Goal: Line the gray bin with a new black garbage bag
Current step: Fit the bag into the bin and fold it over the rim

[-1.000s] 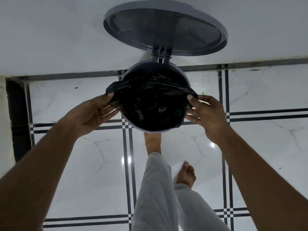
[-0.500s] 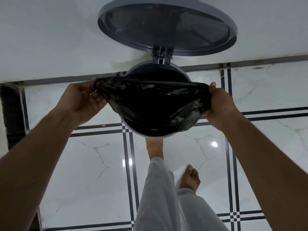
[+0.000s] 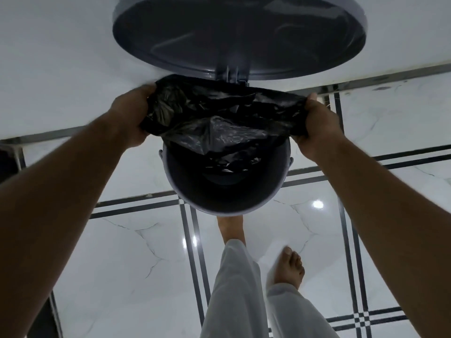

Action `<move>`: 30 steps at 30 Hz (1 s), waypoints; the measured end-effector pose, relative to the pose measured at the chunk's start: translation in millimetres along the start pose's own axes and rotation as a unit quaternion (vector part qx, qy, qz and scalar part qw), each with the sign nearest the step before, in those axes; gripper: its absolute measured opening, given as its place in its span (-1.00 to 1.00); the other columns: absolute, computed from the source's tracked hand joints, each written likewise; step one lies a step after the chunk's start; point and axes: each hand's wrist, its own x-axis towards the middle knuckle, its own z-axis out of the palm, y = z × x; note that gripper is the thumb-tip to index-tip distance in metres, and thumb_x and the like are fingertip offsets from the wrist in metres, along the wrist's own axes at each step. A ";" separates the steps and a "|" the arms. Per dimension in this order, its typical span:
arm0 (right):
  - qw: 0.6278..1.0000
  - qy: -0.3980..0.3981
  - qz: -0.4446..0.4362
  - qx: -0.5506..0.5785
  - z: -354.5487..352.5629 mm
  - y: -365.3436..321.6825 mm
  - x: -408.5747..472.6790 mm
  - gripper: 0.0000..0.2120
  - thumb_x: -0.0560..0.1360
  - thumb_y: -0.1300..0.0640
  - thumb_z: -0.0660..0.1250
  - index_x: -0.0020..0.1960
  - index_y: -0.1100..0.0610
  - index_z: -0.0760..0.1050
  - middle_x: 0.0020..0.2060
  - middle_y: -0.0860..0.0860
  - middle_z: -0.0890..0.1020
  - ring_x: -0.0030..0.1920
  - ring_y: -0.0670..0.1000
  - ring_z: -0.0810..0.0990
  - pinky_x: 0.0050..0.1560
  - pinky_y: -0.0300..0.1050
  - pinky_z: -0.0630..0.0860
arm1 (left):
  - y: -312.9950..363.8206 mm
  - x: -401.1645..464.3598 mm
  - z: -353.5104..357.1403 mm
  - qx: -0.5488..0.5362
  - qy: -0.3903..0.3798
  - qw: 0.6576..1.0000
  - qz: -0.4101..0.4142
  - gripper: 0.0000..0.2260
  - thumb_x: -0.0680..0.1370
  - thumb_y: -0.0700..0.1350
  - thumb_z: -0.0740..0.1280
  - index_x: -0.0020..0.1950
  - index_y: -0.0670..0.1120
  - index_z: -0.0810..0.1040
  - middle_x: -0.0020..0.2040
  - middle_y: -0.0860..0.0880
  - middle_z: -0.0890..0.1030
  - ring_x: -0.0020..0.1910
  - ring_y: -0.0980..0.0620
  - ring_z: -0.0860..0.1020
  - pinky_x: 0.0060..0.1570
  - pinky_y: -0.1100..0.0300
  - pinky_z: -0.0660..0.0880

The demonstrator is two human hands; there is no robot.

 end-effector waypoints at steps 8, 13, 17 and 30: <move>0.998 0.053 0.045 -0.012 -13.5 18.3 38.8 -0.88 0.69 -0.04 0.48 0.08 0.01 0.70 -0.06 0.01 0.81 -0.17 0.03 0.85 -0.02 0.06 0.79 | -12.2 16.2 3.2 0.078 -0.002 0.996 -0.036 -0.87 0.62 0.01 0.45 0.09 0.01 0.73 0.03 -0.03 0.79 -0.20 0.03 0.75 -0.26 0.16 0.67; 0.987 0.009 0.113 -0.116 -27.0 38.2 39.4 -0.65 0.59 -0.17 0.56 0.21 0.06 0.73 -0.04 -0.05 0.84 -0.12 -0.04 0.82 -0.21 -0.10 0.70 | -31.1 13.2 -9.4 0.262 -0.078 0.956 -0.104 -0.75 0.68 -0.08 0.24 -0.19 0.05 0.54 -0.33 0.11 0.52 -0.43 0.21 0.46 -0.39 0.35 0.40; 0.978 -0.037 0.143 -0.144 -49.5 51.8 19.4 -0.52 0.57 -0.25 0.54 0.25 0.12 0.73 -0.14 -0.04 0.72 -0.26 -0.07 0.65 -0.30 -0.19 0.59 | -43.5 -1.4 -24.9 0.266 -0.086 0.951 -0.135 -0.81 0.66 -0.03 0.24 -0.13 0.06 0.56 -0.31 0.11 0.54 -0.38 0.18 0.48 -0.31 0.30 0.48; 0.989 0.003 0.111 -0.098 -77.9 90.4 -64.5 -0.85 0.65 -0.04 0.53 0.11 0.03 0.71 -0.01 -0.05 0.78 0.08 -0.03 0.74 0.08 -0.09 0.63 | -83.8 -38.6 -69.7 -0.058 -0.187 0.970 -0.143 -0.79 0.41 -0.08 0.65 0.00 -0.05 0.76 -0.05 0.07 0.64 -0.17 0.18 0.51 -0.20 0.37 0.60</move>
